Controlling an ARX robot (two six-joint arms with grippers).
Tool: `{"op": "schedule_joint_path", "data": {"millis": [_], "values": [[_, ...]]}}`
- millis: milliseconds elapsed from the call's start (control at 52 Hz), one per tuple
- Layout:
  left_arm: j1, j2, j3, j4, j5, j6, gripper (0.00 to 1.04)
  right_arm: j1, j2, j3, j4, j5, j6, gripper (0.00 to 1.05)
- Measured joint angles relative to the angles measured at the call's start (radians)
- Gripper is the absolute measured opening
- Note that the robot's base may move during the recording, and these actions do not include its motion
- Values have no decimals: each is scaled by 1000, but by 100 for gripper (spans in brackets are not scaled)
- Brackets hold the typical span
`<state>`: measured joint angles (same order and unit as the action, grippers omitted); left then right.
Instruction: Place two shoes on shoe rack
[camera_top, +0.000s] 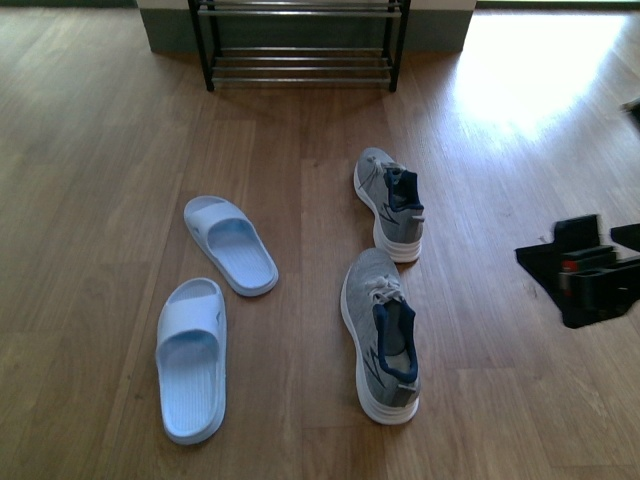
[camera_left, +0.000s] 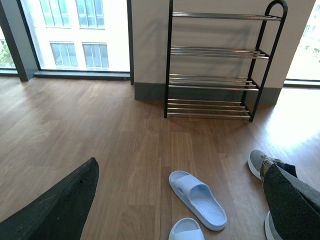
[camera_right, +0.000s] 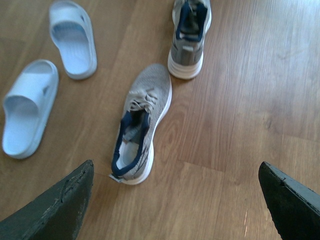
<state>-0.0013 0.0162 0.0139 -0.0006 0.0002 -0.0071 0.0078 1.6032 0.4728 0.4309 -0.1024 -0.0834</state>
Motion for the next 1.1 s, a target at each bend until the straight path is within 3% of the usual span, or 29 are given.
{"op": "schedule_joint_path", "data": {"millis": [231,481,693,789,1097], "values": [[0,0,0,0,0,0,95,56,392,181,61,153,66,96],[0,0,0,0,0,0,95,75,671,377,20,296,184,96],[0,0,0,0,0,0,95,106,853,534,-90,293,245,96],[0,0,0,0,0,0,95,122,909,599,-148,241,251,96],[0,0,0,0,0,0,95,158,1004,679,-185,166,244,96]]}}
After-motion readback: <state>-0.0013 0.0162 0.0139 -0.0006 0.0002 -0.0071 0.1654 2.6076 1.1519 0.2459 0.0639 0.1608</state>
